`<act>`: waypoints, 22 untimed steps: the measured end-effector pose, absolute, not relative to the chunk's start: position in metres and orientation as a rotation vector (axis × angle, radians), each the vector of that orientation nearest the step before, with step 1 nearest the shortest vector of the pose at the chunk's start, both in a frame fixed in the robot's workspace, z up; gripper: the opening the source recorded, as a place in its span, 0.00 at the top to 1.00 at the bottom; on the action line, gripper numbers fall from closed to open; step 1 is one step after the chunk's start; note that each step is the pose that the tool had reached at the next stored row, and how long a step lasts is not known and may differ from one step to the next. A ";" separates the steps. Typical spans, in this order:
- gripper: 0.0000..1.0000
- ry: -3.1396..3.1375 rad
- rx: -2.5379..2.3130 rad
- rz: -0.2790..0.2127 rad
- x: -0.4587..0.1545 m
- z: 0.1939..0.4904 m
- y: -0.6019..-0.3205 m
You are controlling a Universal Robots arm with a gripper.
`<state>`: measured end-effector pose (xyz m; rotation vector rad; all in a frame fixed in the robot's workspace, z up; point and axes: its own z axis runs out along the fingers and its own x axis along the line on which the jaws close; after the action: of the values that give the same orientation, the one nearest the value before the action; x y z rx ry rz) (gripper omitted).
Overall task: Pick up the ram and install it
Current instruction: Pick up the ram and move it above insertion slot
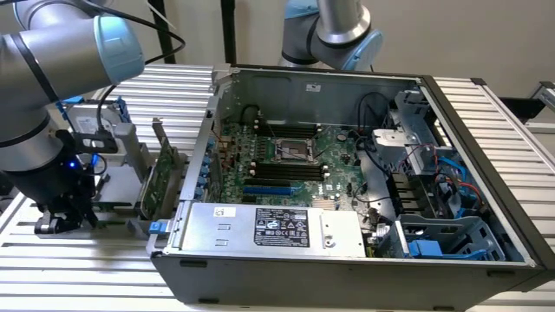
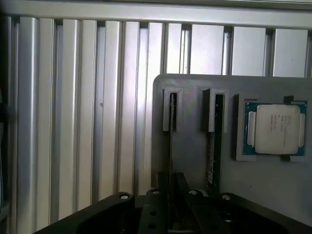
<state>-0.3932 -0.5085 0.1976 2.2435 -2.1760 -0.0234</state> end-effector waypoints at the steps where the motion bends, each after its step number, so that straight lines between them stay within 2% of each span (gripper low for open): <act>1: 1.00 -2.176 2.243 -0.024 -0.393 0.198 -0.508; 22: 1.00 -2.190 2.228 -0.025 -0.393 0.198 -0.508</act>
<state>-0.3931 -0.5085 0.1975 2.2284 -2.1901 -0.0253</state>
